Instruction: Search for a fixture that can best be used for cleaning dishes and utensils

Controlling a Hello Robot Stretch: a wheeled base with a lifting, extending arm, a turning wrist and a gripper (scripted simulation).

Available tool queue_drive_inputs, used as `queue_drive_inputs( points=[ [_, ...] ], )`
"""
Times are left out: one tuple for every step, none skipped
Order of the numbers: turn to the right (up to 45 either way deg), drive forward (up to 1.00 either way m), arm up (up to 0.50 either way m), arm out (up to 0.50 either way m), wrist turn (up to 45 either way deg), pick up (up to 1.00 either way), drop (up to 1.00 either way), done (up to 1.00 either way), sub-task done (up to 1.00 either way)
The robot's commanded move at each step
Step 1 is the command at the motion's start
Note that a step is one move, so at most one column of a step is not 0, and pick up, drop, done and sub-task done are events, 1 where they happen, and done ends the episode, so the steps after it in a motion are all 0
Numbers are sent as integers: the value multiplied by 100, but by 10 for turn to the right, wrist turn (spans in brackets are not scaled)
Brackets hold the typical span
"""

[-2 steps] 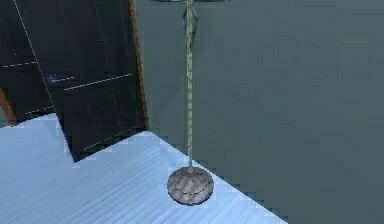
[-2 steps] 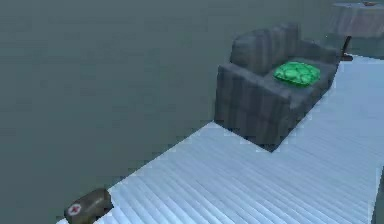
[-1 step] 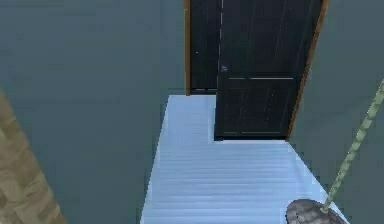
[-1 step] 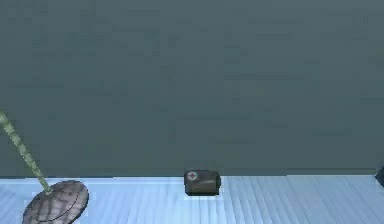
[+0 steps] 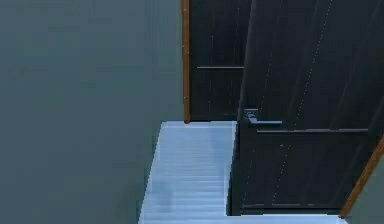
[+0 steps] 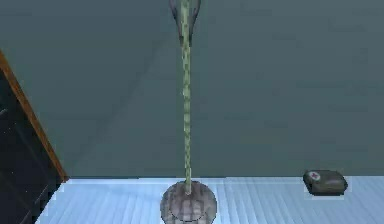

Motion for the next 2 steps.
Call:
queue_drive_inputs(
  points=[
    [0, 90, 0, 0, 0, 0, 0, 0, 0],
    [-30, 0, 0, 0, 0, 0, 0, 0, 0]
  ],
)
